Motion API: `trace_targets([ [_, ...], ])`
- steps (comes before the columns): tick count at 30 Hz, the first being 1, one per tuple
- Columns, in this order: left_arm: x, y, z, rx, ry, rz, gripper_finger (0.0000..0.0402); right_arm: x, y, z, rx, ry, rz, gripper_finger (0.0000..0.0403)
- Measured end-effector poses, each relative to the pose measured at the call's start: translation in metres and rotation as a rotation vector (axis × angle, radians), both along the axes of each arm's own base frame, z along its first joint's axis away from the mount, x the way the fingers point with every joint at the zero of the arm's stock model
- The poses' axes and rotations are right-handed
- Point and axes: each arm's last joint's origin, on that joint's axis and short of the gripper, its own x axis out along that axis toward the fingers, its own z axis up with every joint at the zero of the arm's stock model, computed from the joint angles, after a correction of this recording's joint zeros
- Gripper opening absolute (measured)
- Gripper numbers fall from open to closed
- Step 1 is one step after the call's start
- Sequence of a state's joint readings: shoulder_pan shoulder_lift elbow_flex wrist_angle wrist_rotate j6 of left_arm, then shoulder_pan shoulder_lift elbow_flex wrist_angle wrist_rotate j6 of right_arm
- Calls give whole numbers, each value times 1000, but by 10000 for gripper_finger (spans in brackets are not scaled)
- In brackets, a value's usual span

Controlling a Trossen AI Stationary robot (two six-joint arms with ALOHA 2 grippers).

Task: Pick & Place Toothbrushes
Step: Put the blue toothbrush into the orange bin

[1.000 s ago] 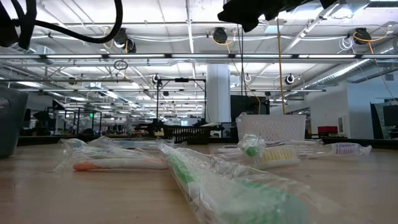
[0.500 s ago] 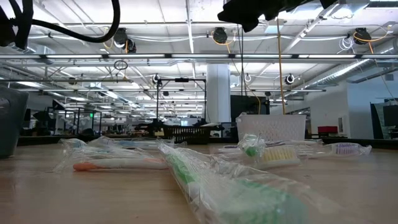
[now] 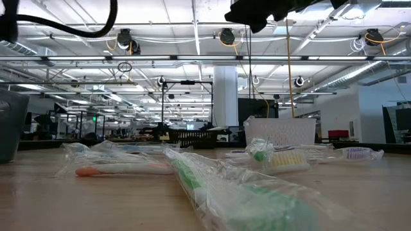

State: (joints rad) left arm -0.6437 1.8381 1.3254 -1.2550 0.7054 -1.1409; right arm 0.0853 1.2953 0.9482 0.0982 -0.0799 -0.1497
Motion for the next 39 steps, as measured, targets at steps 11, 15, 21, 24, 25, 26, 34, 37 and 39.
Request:
trace_targets([
  [11,3,-6,-4,81,-116,-12,156,0,0,-1,4,6,-1,141],
  [15,-3,-7,-4,136,-49,39,156,0,0,-1,5,7,-2,141],
  [21,-2,-15,-4,104,-67,69,156,0,0,-1,5,7,-2,141],
  [24,1,-17,-5,81,-90,82,156,0,0,-1,5,7,-2,141],
  [25,1,-17,-5,80,-89,80,156,0,0,-1,5,7,-2,141],
  [26,1,-17,-5,80,-86,76,156,0,0,-1,6,7,-2,141],
  [34,3,-5,2,131,-21,92,156,0,0,0,6,6,-2,141],
  [37,-1,-4,7,144,16,71,156,0,0,0,6,6,-2,141],
  [39,-4,-2,8,173,48,66,156,0,0,0,6,6,-2,141],
])
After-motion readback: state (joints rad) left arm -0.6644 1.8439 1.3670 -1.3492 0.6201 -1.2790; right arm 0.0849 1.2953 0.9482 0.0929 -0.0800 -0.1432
